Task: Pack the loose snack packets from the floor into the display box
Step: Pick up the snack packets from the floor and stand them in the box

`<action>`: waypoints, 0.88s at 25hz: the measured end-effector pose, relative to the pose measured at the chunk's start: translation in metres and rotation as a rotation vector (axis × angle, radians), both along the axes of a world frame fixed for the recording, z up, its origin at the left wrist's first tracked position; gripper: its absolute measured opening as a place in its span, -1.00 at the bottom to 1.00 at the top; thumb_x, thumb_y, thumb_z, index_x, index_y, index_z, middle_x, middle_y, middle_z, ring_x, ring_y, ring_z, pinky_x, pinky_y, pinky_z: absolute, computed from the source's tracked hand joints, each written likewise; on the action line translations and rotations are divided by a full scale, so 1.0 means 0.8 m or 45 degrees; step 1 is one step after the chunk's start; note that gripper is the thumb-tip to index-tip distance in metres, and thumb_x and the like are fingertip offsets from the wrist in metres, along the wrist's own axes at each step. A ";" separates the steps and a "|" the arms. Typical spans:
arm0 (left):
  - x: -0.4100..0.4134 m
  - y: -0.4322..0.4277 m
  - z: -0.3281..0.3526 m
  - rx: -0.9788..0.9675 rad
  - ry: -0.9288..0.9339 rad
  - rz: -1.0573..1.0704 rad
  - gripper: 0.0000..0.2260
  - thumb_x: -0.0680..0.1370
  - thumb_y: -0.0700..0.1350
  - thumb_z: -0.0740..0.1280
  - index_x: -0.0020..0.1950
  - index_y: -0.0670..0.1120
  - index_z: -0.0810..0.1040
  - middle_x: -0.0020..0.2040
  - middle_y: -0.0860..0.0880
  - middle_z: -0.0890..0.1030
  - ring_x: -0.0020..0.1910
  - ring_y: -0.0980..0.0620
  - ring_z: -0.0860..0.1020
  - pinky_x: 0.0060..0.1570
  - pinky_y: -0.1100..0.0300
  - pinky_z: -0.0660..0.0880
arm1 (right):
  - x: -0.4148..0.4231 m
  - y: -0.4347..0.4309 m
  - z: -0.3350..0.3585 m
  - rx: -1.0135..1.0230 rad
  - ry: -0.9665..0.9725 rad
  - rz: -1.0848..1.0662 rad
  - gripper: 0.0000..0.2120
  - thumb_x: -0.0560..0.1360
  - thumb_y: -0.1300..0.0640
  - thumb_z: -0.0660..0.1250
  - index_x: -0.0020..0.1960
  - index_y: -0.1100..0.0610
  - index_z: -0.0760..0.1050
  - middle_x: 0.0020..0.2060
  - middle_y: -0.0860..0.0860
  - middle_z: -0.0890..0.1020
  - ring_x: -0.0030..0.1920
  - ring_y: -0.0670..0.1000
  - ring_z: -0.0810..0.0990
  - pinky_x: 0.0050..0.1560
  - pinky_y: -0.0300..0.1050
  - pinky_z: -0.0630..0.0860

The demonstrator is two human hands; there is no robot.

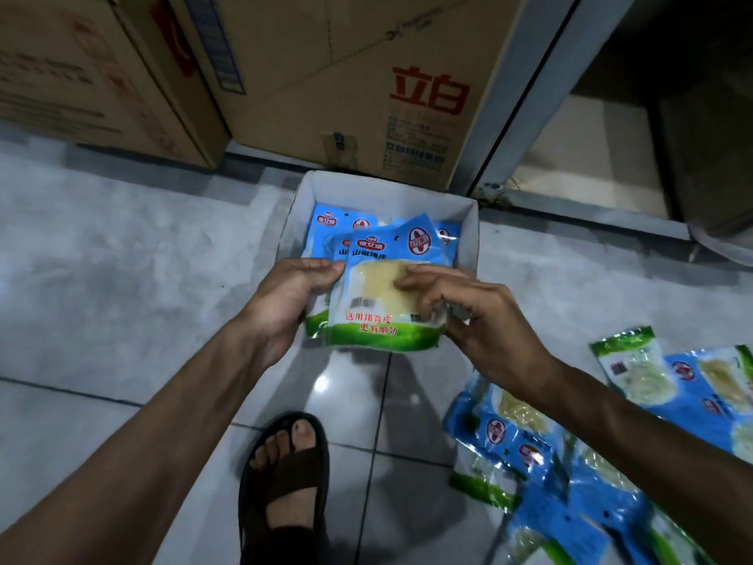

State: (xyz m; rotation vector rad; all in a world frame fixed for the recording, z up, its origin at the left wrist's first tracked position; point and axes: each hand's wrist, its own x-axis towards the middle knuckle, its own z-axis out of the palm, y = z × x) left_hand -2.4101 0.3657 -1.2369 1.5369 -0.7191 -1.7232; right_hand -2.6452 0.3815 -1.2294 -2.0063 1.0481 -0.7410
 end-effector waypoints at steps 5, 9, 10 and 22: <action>-0.003 0.000 0.005 -0.004 -0.030 0.012 -0.73 0.61 -0.09 0.22 0.16 -0.20 0.62 0.05 -0.17 0.70 0.02 -0.19 0.67 0.10 -0.05 0.56 | 0.008 -0.010 0.008 0.058 -0.012 0.071 -0.65 0.39 0.48 0.39 -0.15 0.03 0.47 0.22 0.04 0.59 0.33 -0.04 0.48 0.27 -0.01 0.50; -0.009 0.002 0.012 -0.026 -0.061 -0.014 -0.70 0.52 0.03 0.37 0.11 -0.15 0.65 -0.03 -0.14 0.72 -0.09 -0.15 0.68 -0.08 0.09 0.60 | 0.013 -0.013 0.000 0.047 0.067 0.094 -0.69 0.35 0.53 0.36 -0.16 0.13 0.55 0.24 0.01 0.55 0.35 -0.03 0.44 0.27 0.05 0.48; -0.008 0.002 0.012 -0.044 -0.085 -0.034 -0.72 0.48 -0.02 0.42 0.09 -0.17 0.66 -0.05 -0.15 0.72 -0.11 -0.14 0.69 -0.14 0.12 0.60 | 0.014 -0.012 -0.002 0.102 0.064 0.103 -0.64 0.35 0.56 0.33 -0.15 0.10 0.56 0.25 -0.03 0.54 0.37 -0.05 0.42 0.28 0.05 0.47; -0.003 -0.005 0.022 -0.115 -0.137 -0.127 -0.81 0.53 -0.15 0.38 0.10 -0.17 0.63 -0.04 -0.12 0.73 -0.10 -0.09 0.71 -0.15 0.10 0.65 | 0.048 -0.047 0.005 0.810 -0.301 -0.384 -0.42 0.29 0.39 0.52 0.21 -0.04 0.53 0.30 -0.01 0.45 0.13 0.09 0.61 -0.09 -0.06 0.66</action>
